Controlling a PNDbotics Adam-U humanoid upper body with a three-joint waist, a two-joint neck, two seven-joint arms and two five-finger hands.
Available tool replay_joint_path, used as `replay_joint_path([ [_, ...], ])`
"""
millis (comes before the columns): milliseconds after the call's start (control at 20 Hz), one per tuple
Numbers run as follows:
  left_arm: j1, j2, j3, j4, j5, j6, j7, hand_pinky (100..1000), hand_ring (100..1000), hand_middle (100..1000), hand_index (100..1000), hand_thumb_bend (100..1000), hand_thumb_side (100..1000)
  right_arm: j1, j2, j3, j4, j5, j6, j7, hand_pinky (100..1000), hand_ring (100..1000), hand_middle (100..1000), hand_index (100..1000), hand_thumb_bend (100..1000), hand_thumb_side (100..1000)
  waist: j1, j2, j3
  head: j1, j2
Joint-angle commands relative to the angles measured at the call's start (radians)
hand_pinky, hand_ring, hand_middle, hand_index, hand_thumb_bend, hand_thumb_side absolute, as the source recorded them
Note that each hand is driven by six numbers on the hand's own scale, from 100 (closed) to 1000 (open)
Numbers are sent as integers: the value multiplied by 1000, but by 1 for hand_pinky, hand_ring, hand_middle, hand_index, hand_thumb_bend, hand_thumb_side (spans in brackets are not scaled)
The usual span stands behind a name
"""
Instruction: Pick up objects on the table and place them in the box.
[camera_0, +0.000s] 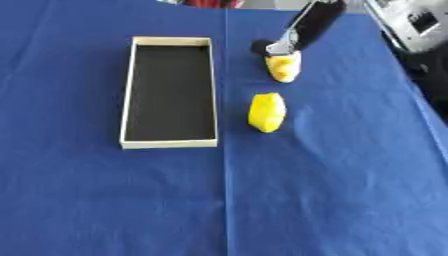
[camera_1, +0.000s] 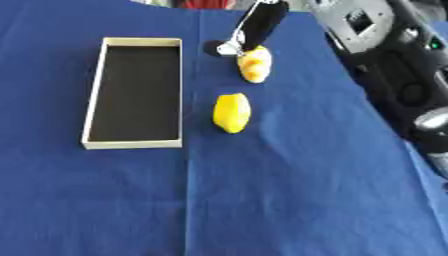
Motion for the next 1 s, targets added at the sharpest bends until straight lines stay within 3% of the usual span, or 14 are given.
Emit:
replay_joint_path([
  [50, -7, 25, 8, -16, 1, 1, 0, 802, 840, 760, 811, 643, 720, 15, -64, -13, -65, -26, 19, 0, 929, 949, 898, 911, 251, 207, 7, -25, 1, 3, -4],
  [300, -8, 20, 7, -16, 4, 2, -1, 802, 840, 761, 811, 642, 720, 67, -79, -4, -90, -14, 29, -14, 928, 951, 899, 922, 239, 299, 12, -23, 4, 1, -6],
  [1000, -9, 9, 6, -16, 10, 3, -5, 802, 841, 761, 810, 642, 718, 132, -58, 30, 2, 20, 2, -5, 927, 954, 903, 921, 262, 264, 16, -15, 12, -4, -2],
])
